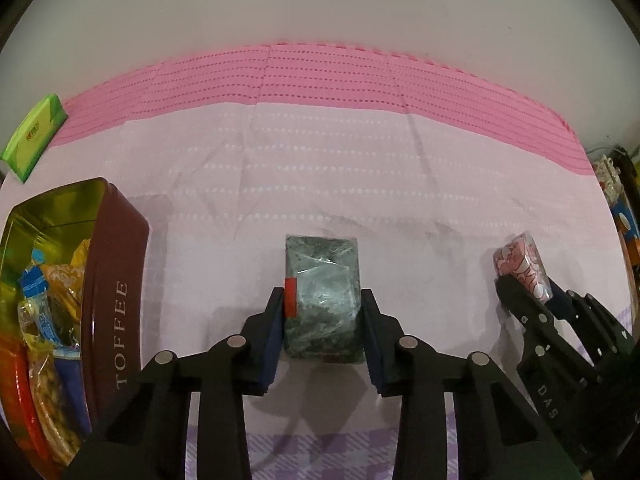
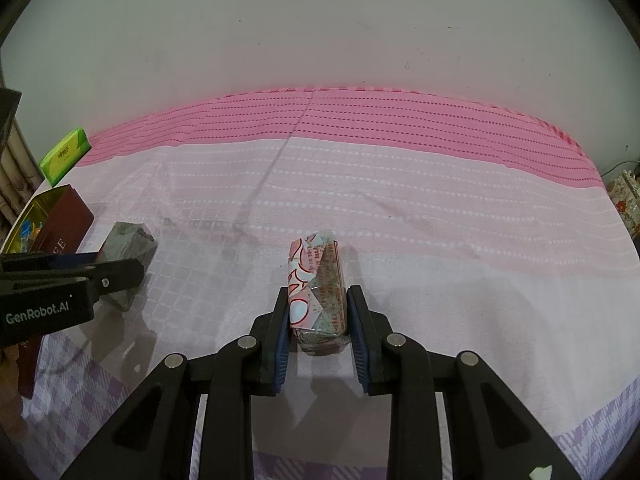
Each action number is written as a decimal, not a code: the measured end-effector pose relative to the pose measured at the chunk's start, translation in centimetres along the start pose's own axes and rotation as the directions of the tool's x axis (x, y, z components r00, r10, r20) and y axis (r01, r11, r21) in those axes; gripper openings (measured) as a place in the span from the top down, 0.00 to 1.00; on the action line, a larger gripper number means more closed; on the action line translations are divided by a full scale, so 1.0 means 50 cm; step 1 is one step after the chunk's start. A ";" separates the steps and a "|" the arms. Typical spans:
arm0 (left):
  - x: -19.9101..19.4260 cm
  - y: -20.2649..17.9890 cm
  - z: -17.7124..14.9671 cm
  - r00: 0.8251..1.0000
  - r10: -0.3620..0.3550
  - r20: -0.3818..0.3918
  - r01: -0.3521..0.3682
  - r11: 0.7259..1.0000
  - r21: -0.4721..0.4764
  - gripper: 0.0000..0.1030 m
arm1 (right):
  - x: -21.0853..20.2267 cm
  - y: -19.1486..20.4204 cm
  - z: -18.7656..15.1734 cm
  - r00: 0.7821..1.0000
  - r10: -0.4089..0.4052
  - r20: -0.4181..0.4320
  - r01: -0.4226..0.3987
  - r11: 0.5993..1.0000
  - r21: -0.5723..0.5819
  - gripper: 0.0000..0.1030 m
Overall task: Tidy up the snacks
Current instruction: 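Grasp the grey foil block with the left gripper while the right gripper holds the pink roll, then carry the grey block into the tin with the left gripper and release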
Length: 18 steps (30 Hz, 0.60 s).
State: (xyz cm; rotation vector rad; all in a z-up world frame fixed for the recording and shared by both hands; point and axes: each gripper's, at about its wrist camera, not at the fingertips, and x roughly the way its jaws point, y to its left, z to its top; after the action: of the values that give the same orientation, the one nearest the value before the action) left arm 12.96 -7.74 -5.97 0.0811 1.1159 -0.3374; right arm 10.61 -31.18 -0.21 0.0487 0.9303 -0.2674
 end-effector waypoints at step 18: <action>-0.062 -0.001 -0.062 1.000 -0.010 -0.003 0.010 0.998 0.063 0.65 | -0.001 0.000 0.000 1.000 -0.001 0.000 0.001 1.000 -0.001 0.74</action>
State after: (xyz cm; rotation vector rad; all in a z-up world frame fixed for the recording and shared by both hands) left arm 9.04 -6.37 -4.55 0.1319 1.1083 -0.3814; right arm 10.58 -31.16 -0.19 0.0477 0.9302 -0.2678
